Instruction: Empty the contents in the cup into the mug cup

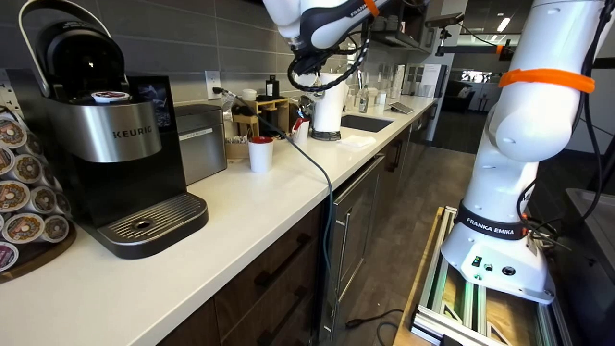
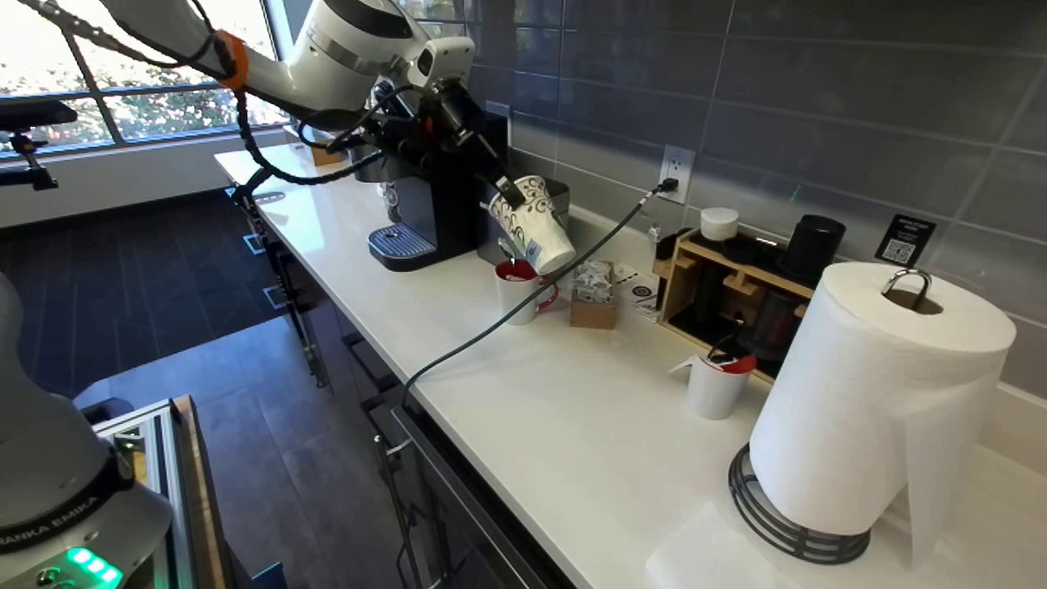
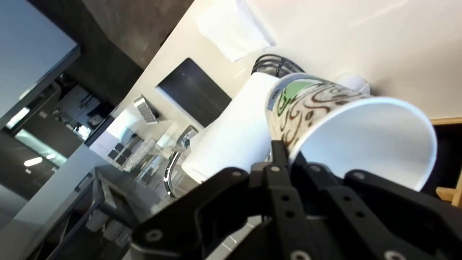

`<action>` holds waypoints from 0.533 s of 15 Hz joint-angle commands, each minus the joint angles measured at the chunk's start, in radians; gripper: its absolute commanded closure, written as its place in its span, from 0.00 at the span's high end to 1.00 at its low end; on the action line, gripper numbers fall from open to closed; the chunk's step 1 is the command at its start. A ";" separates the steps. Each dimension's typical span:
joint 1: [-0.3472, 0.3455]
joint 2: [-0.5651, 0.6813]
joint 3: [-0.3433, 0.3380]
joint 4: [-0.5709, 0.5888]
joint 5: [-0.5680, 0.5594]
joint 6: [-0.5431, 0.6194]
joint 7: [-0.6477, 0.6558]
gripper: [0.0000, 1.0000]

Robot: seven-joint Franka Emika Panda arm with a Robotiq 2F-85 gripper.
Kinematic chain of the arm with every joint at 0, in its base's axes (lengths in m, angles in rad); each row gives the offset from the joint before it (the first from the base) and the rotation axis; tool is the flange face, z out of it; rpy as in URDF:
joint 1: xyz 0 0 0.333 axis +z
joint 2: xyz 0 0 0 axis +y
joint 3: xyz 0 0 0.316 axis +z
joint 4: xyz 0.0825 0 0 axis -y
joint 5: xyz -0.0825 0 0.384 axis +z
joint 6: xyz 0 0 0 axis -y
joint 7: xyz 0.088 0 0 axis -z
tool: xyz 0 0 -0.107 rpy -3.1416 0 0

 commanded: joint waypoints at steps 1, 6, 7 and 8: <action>-0.018 -0.115 -0.051 -0.108 0.166 0.103 -0.005 0.01; -0.070 -0.152 -0.134 -0.184 0.351 0.325 -0.022 0.01; -0.084 -0.153 -0.149 -0.201 0.386 0.382 -0.027 0.01; -0.097 -0.145 -0.163 -0.212 0.426 0.435 -0.036 0.01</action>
